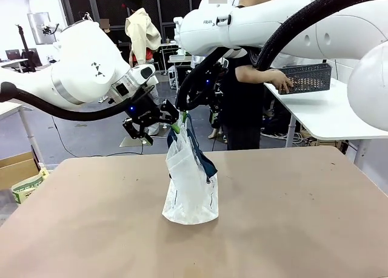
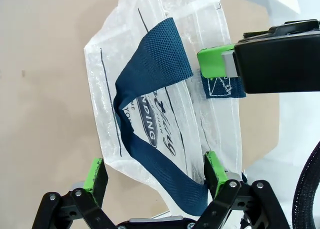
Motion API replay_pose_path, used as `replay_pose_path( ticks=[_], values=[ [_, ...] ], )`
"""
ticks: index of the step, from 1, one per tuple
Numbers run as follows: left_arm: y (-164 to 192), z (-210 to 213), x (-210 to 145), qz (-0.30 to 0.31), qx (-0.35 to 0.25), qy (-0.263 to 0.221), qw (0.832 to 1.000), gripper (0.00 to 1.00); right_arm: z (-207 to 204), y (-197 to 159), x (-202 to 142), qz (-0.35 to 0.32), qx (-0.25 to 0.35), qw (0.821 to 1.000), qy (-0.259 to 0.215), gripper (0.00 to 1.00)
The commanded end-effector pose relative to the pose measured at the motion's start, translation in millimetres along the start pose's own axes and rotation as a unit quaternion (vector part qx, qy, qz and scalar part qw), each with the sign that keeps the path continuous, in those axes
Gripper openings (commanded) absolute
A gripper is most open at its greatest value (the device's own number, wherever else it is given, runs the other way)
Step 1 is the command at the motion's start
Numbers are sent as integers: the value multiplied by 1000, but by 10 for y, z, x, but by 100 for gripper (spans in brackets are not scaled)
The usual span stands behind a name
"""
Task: Transfer purchased items from the store into the shopping bag.
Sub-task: Open the Reusable shopping bag in the center of the table.
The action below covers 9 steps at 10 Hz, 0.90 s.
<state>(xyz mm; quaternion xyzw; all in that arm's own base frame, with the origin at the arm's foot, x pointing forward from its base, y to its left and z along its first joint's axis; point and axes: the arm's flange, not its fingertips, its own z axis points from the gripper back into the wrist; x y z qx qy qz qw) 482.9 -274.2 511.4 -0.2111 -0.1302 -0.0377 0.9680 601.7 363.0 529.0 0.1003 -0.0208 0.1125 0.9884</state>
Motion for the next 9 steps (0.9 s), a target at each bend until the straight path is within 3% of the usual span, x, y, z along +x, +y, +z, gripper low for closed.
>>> replay_pose_path(
  ticks=[1, 5, 6, 9],
  values=[
    [-16, 6, 12, -8, 1, 1, 1000, 81, 0, 0, 0, 0, 0, 1000, 0, 81],
    [-6, 7, 6, -7, -9, -2, 1000, 6, 1, 25, -11, -10, 12, 1000, 6, 3],
    [-6, 5, 6, -6, -12, -4, 1000, 0, 4, 25, -19, -10, 13, 1000, 7, 0],
    [12, 2, 8, -3, -15, -6, 1000, 0, 24, 15, -65, 2, 7, 1000, 1, 0]
  ],
)
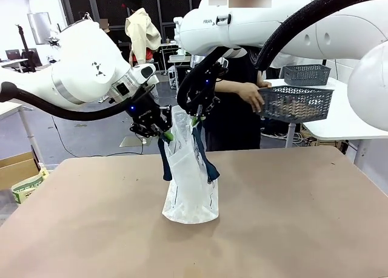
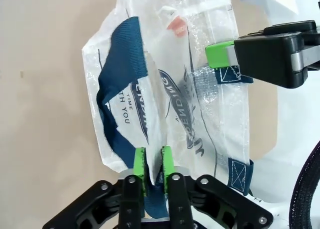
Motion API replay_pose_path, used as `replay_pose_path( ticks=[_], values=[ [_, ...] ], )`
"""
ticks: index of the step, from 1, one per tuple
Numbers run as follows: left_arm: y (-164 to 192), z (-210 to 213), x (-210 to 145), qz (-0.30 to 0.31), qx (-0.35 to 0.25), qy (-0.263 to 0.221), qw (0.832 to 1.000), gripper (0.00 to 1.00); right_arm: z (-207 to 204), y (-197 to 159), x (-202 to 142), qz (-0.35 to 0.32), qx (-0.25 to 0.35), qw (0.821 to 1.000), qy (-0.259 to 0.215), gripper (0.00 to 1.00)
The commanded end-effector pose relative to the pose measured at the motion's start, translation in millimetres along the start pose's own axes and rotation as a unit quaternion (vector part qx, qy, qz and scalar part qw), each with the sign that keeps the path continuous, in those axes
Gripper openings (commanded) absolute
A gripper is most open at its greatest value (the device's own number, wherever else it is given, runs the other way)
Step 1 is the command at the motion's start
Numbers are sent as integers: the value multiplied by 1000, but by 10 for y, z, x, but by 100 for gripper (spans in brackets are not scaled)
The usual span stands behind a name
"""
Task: Transfer purchased items from the store into the shopping bag.
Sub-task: Open the Reusable shopping bag in the center of the table.
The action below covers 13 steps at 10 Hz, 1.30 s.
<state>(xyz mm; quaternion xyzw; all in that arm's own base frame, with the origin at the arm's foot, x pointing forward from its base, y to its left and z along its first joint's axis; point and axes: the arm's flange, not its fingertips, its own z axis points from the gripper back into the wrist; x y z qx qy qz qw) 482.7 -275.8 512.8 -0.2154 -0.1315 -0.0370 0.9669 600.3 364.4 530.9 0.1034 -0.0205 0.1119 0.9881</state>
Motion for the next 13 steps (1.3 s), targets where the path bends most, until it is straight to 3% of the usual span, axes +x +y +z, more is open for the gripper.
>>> replay_pose_path(
  ticks=[1, 4, 7, 10, 13],
  values=[
    [47, 1, 4, -3, -9, -4, 1000, 0, 31, -16, -89, 9, 2, 1000, 3, 0],
    [215, 93, -37, -31, 23, 6, 999, 0, 229, -76, -214, 90, -31, 995, 14, 0],
    [547, 300, -92, -94, 97, 6, 991, 0, 380, -433, -211, 147, -105, 983, 41, 0],
    [867, 402, -110, -172, 77, 24, 982, 0, 452, -929, -45, 209, -83, 973, 60, 0],
    [1038, 240, -174, -238, 97, 40, 966, 0, 588, -1050, 10, 278, -55, 958, 41, 0]
  ],
)
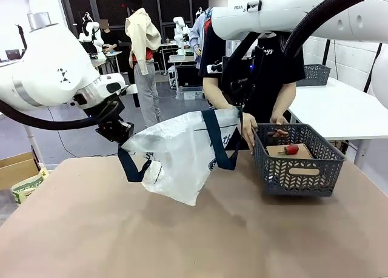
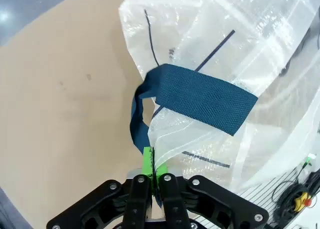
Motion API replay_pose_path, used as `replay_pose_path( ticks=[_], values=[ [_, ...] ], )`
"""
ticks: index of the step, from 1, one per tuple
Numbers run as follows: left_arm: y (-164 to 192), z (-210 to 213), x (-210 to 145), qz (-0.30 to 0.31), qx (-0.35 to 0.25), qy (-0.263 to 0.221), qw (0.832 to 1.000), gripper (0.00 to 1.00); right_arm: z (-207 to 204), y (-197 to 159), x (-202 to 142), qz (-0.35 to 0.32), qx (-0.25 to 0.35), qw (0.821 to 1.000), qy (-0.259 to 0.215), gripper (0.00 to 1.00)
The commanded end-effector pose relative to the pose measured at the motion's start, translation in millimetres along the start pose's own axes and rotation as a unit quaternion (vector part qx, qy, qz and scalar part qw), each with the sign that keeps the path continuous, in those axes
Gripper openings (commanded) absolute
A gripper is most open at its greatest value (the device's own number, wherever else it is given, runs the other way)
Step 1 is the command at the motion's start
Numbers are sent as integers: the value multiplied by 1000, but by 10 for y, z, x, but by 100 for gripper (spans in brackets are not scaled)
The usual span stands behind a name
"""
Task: Transfer purchased items from the store into the shopping bag.
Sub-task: Open the Reusable shopping bag in the center of the table.
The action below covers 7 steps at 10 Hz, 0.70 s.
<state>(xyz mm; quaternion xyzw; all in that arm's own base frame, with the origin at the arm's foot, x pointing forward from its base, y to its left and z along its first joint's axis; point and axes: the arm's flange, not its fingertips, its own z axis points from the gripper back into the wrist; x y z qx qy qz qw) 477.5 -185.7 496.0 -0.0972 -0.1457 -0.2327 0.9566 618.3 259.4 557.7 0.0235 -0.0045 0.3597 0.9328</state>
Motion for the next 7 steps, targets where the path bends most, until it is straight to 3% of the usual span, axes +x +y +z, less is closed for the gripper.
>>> replay_pose_path(
  ticks=[1, 3, 4, 5, 7],
  values=[
    [70, -111, -93, -58, 24, -2, 998, 0, 114, 12, 15, 42, 17, 998, -34, 0],
    [-112, -291, 214, 36, 58, -80, 994, 0, 47, 313, 35, 69, 60, 994, -62, 0],
    [-25, -111, 1, -33, 19, -7, 999, 0, -45, 470, 21, 74, 52, 995, -52, 0],
    [-58, -164, 88, -13, 29, -37, 999, 0, -82, 610, 14, 70, 61, 994, -57, 0],
    [-189, -222, 106, -100, 20, -21, 995, 0, -132, 723, -8, 96, 43, 994, -36, 0]
  ],
)
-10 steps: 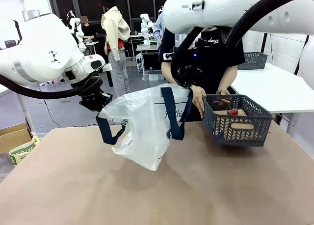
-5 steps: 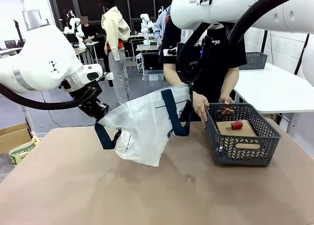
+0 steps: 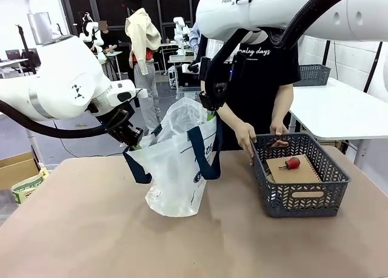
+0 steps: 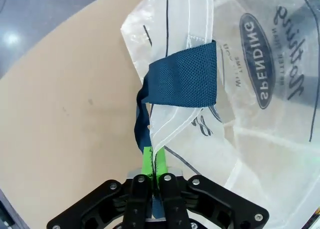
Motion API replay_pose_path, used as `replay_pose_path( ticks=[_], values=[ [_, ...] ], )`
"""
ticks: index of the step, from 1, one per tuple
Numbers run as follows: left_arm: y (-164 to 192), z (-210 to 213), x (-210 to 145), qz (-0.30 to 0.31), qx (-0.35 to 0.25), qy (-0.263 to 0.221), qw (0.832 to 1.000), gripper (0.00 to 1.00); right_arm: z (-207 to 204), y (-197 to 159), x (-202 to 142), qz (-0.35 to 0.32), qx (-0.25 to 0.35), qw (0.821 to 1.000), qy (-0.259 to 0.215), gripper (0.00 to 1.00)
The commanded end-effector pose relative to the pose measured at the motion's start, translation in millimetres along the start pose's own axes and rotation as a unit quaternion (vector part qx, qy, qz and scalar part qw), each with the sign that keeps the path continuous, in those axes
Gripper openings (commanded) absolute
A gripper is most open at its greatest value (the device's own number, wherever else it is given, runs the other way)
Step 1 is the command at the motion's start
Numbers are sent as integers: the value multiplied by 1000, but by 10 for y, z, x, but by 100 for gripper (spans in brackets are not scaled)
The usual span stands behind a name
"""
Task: Transfer purchased items from the store into the shopping bag.
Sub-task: Open the Reusable shopping bag in the center of the table.
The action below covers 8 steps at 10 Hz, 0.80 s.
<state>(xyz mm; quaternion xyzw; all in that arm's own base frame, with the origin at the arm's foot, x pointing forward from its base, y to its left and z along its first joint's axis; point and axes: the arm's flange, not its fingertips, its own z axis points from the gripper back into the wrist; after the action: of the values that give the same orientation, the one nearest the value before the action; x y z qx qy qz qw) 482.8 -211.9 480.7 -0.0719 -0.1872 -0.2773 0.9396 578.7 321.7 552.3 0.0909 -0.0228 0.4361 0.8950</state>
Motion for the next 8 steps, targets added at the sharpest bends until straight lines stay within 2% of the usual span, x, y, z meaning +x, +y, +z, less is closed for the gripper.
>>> replay_pose_path(
  ticks=[1, 2, 3, 4, 7, 8],
  values=[
    [-32, -42, 5, -57, 3, 15, 998, 0, -47, -28, -130, 16, -15, 1000, 9, 0],
    [-101, -87, 29, -57, 13, 15, 998, 0, -53, -43, -110, 15, -18, 1000, 7, 0],
    [-76, -35, 93, 14, 5, -26, 1000, 0, -76, -24, -69, -13, -47, 999, -15, 0],
    [-111, -55, 3, -42, 2, 10, 999, 0, -43, 8, -44, 5, -5, 1000, 9, 0],
    [-119, -54, 29, -30, 3, 2, 1000, 0, -22, -80, -64, 13, -11, 1000, 1, 0],
    [-31, -48, 33, -8, -20, 0, 1000, 0, -1, -109, -91, 53, -7, 999, -4, 0]
  ],
)
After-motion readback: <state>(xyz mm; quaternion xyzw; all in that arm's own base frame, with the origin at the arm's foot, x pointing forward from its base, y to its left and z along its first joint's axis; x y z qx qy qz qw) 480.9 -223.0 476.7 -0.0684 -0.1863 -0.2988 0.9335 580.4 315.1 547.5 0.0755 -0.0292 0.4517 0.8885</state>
